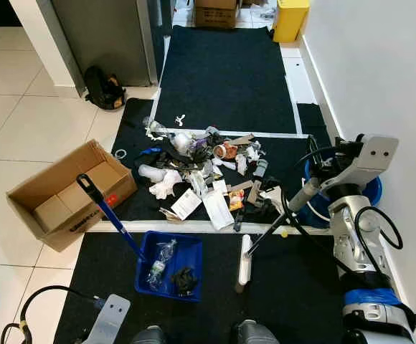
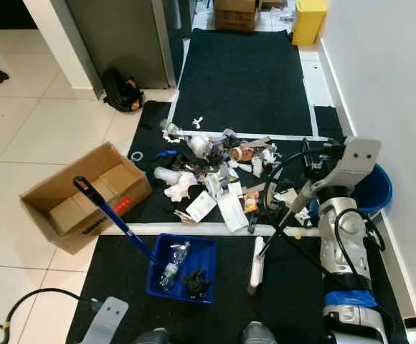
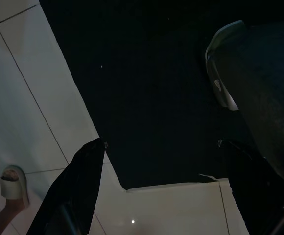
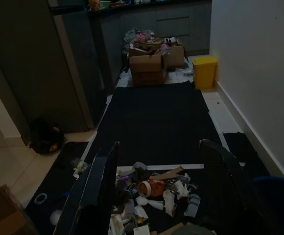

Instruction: Sweep floor

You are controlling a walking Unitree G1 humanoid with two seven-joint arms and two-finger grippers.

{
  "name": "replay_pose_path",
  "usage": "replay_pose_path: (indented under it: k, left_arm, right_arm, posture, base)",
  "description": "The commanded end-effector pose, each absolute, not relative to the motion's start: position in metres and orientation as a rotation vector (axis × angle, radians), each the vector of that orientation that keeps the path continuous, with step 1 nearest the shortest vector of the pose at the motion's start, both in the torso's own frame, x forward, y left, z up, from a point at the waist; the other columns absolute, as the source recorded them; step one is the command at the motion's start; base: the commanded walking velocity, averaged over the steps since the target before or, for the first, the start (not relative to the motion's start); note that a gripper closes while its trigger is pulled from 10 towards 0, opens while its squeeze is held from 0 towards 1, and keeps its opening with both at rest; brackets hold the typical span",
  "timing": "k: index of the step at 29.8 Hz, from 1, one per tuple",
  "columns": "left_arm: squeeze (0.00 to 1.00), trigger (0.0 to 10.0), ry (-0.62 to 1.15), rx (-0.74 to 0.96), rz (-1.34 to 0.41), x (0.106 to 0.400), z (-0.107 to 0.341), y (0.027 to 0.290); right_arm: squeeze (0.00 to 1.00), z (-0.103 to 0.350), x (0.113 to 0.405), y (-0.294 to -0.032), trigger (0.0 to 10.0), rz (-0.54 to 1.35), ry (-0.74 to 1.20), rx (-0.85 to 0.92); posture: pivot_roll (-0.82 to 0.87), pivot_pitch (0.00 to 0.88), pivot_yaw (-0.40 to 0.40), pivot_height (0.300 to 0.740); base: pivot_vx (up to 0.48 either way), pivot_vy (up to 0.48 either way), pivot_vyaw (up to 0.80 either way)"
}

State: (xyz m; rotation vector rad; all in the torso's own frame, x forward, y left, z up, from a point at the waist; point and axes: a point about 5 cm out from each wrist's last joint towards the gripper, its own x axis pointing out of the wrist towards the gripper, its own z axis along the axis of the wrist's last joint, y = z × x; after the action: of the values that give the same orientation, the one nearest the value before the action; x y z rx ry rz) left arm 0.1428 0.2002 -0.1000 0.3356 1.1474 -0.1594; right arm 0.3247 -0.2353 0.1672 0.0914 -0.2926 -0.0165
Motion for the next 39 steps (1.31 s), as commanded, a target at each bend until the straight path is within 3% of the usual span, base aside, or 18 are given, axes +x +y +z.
replay_pose_path:
  k: [1, 39]
  left_arm:
    - [0.00, 10.0, 1.198, 0.316, -0.188, 0.128, -0.106, 0.192]
    - [0.00, 10.0, 1.160, 0.319, -0.178, 0.145, -0.101, 0.192]
  right_arm:
    - [0.00, 0.165, 0.321, -0.239, 10.0, -0.026, -0.287, 0.098]
    - [0.00, 0.185, 0.326, -0.241, 10.0, -0.029, -0.360, 0.131]
  posture:
    - [0.02, 0.156, 0.028, 0.740]
    - [0.02, 0.112, 0.033, 0.740]
  base:
    - [0.000, 0.000, 0.00]
    - [0.000, 0.000, 0.00]
